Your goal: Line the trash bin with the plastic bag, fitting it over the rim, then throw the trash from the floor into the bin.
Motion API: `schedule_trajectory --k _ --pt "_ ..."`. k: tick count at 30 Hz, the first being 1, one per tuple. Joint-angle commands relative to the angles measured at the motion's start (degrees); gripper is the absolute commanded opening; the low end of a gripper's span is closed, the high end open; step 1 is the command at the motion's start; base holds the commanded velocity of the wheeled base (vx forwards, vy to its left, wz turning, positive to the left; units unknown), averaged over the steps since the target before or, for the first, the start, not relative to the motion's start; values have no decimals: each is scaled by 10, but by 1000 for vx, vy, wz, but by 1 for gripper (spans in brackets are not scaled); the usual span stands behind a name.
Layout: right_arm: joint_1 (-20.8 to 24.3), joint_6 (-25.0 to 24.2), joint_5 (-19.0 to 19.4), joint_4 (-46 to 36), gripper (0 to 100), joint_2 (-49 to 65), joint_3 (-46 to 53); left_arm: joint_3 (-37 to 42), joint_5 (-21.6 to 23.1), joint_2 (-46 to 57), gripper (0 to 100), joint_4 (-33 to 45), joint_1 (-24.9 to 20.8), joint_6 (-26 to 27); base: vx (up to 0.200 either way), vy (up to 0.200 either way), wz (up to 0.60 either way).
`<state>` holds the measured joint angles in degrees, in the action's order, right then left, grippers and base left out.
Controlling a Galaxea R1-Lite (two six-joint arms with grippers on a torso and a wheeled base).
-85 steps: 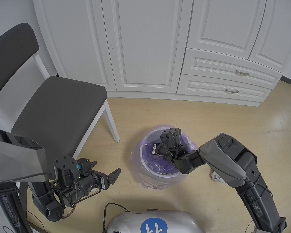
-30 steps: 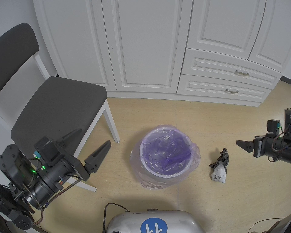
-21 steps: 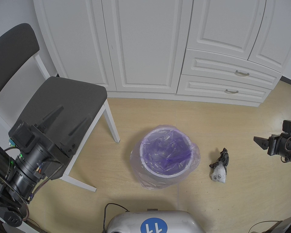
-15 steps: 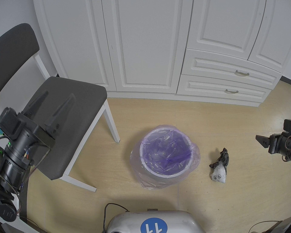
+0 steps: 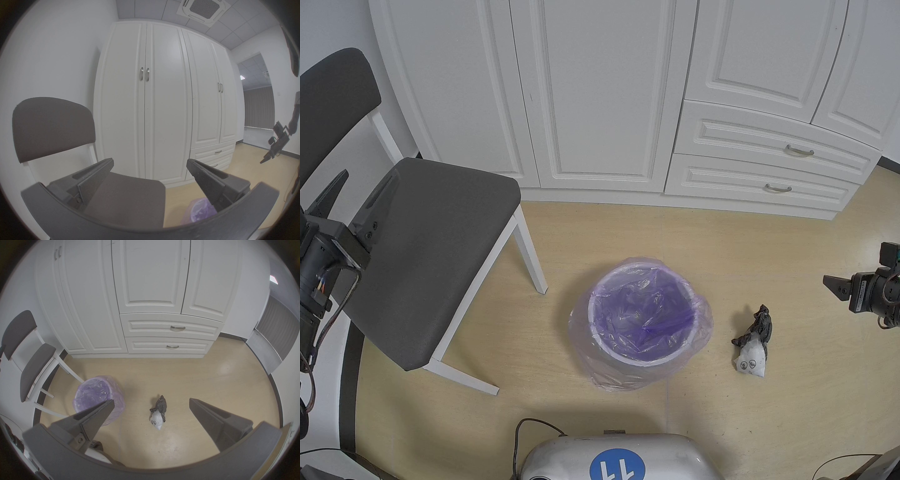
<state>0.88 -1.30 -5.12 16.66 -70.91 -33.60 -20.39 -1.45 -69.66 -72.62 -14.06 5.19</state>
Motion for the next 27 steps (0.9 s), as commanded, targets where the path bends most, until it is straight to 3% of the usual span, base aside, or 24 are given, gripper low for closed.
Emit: schedule_trajectory --k 1,9,15,21,27 --pt "2 2 -1 -5 100 12 -2 -5 0 30 100 23 24 2 0 0 0" --pt "18 3 -2 -11 100 2 -2 -18 0 58 100 96 25 2 0 0 0" --pt "18 -11 13 -104 100 -40 -60 -23 0 57 100 112 25 1 0 0 0" --pt "9 -32 76 -139 100 -157 -128 -41 -1 59 100 192 25 0 0 0 0" --pt "4 -28 87 -177 100 -279 -232 -54 -9 55 100 266 17 -4 0 0 0"
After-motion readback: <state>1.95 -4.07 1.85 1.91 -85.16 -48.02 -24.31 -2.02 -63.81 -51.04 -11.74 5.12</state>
